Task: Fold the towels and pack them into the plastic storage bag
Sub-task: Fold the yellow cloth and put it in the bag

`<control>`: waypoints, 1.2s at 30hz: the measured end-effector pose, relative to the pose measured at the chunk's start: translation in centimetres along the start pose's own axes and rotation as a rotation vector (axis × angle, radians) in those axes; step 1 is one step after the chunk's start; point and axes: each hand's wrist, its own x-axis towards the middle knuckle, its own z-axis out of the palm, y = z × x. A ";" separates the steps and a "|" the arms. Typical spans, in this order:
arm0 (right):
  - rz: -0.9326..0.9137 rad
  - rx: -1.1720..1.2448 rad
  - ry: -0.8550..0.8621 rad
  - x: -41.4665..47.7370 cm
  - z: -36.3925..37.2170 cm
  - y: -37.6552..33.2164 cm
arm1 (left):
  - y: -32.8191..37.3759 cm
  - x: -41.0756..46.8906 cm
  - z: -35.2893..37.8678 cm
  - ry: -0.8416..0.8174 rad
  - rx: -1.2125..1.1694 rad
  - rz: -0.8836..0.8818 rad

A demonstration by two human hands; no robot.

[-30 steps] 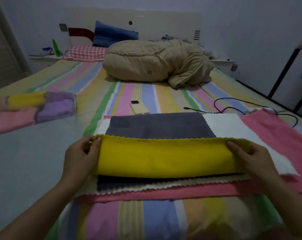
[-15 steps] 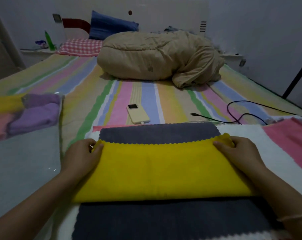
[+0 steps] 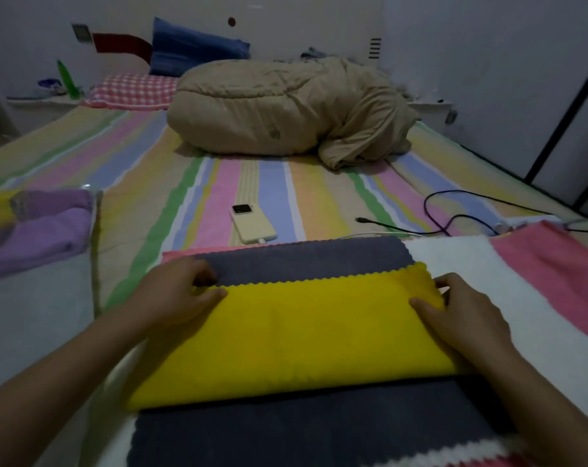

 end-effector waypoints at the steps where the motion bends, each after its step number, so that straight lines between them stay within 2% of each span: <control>1: 0.028 0.020 -0.025 -0.1 -0.2 0.4 | 0.1 0.4 0.0 -0.042 0.032 0.004; 6: 0.100 0.179 -0.086 -0.5 -1.3 1.9 | 0.4 1.9 -1.8 -0.175 0.050 -0.003; 10: 0.091 0.120 -0.068 -1.3 -1.3 1.7 | 1.4 1.9 -1.8 -0.152 0.352 0.021; 12: 0.079 0.045 -0.012 -2.4 -1.6 1.4 | 2.3 1.4 -1.3 -0.003 0.506 0.057; 14: 0.046 -0.030 0.140 -4.2 -2.3 1.2 | 3.4 0.6 -0.6 0.149 0.528 0.173; 16: 0.027 -0.044 0.272 -6.4 -3.1 1.1 | 5.9 -0.9 0.7 0.278 0.353 0.283; 17: 0.040 -0.015 0.228 -7.5 -3.4 0.9 | 7.4 -1.9 1.7 0.304 0.249 0.312; 19: 0.148 0.259 -0.099 -9.6 -3.6 -0.1 | 11.1 -4.0 3.2 0.244 0.134 0.315; 21: 0.339 0.643 -0.423 -11.1 -3.2 -0.9 | 13.3 -5.7 4.7 0.010 0.141 0.251; 22: 0.404 0.786 -0.478 -11.6 -2.9 -1.0 | 13.6 -6.3 5.5 -0.089 0.140 0.210; 25: 0.504 1.188 -0.395 -11.5 -2.1 -1.0 | 13.4 -7.2 7.4 -0.145 0.189 0.178; 27: 0.519 1.329 -0.266 -10.8 -1.5 -1.2 | 13.4 -7.2 7.7 -0.142 0.204 0.170; 29: 0.476 1.237 -0.135 -10.1 -0.8 -1.7 | 13.5 -7.2 7.3 -0.153 0.170 0.169; 31: 0.346 0.869 0.018 -9.9 -0.3 -2.7 | 13.5 -7.6 6.2 -0.148 0.011 0.157; 33: 0.190 0.497 0.186 -10.1 -0.3 -4.4 | 13.2 -7.9 4.7 -0.090 -0.344 0.085; 36: -0.037 0.404 0.273 -10.7 0.0 -8.1 | 12.0 -7.4 2.0 -0.006 -0.862 -0.228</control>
